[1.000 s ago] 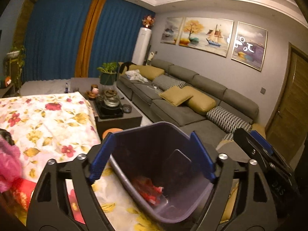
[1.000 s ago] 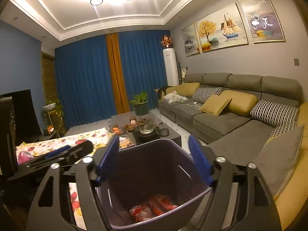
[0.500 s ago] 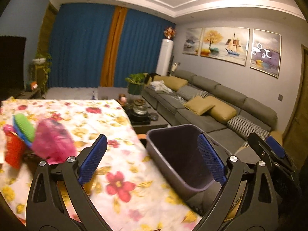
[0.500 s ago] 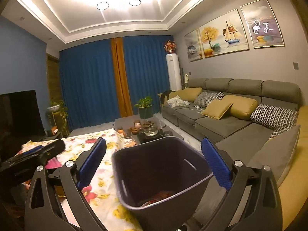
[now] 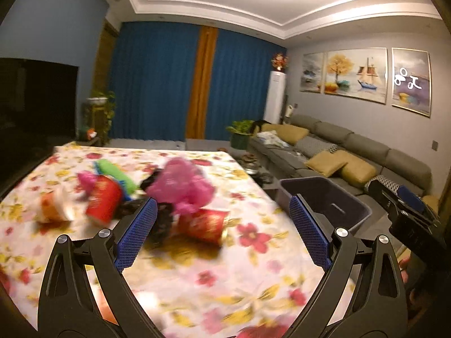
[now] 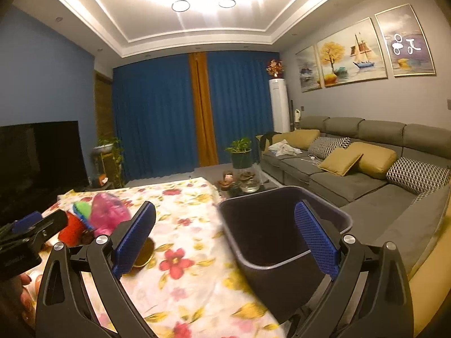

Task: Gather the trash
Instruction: 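Move both open tools back from the bin toward the bed, then grasp the white paper cup with the left tool while the right tool grasps the pink bag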

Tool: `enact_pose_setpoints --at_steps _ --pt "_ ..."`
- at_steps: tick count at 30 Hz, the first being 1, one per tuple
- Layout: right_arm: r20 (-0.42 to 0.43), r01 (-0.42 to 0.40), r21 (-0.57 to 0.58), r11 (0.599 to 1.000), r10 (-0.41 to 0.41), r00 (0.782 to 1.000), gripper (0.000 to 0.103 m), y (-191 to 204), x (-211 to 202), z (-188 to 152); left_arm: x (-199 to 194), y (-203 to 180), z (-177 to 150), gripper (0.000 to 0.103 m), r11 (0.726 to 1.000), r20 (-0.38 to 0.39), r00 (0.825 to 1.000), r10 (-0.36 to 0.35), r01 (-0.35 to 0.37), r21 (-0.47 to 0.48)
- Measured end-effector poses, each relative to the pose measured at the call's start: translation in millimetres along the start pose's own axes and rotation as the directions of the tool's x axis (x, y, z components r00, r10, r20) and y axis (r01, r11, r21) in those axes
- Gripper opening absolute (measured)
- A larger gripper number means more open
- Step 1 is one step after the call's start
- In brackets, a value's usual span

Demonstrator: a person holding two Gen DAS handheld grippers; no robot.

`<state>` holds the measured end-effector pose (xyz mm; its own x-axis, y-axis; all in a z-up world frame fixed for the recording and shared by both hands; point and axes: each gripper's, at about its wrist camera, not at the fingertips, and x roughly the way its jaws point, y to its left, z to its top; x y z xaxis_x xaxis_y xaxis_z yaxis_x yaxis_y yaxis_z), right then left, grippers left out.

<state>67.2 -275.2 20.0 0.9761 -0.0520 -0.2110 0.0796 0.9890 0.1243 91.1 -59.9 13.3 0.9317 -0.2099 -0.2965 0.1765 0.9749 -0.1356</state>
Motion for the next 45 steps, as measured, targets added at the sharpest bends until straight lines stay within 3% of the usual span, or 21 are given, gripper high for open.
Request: enact_pose_setpoints --at_steps 9,14,22,29,33,35,37,45 --pt "-0.039 -0.085 -0.024 0.996 0.084 0.996 0.095 51.4 -9.2 -28.8 -45.2 61.3 -33.1 0.092 0.996 -0.002 0.996 0.09 -0.09 0.019" --pt "-0.069 -0.136 -0.054 0.989 0.132 0.989 0.095 77.1 -9.4 -40.3 -53.0 89.7 -55.4 0.087 0.996 -0.041 0.995 0.092 -0.093 -0.005" --pt "-0.098 -0.179 -0.1 0.979 0.17 0.981 0.095 105.0 -6.6 -49.1 -42.1 108.5 -81.0 0.063 0.999 -0.143 0.99 0.001 -0.009 -0.054" --pt "-0.11 -0.184 -0.114 0.976 0.172 0.979 0.095 109.8 -0.3 -51.7 -33.0 111.4 -91.7 0.044 0.994 -0.206 0.975 -0.079 0.063 -0.085" --pt "-0.125 -0.19 -0.113 0.975 0.176 0.976 0.095 111.5 4.7 -53.6 -30.3 109.1 -94.5 0.024 0.991 -0.223 0.968 -0.114 0.096 -0.09" --pt "-0.129 -0.19 -0.117 0.975 0.175 0.976 0.095 111.5 6.0 -53.3 -30.1 107.8 -95.0 0.019 0.988 -0.223 0.965 -0.14 0.12 -0.098" --pt "-0.133 -0.192 -0.12 0.974 0.176 0.975 0.094 113.0 8.7 -53.0 -29.8 104.8 -94.6 0.002 0.988 -0.22 0.965 -0.143 0.126 -0.09" --pt "-0.143 -0.211 -0.132 0.968 0.192 0.971 0.092 121.8 28.5 -40.5 -33.3 103.1 -71.7 0.002 0.991 -0.154 0.98 -0.126 0.116 -0.072"
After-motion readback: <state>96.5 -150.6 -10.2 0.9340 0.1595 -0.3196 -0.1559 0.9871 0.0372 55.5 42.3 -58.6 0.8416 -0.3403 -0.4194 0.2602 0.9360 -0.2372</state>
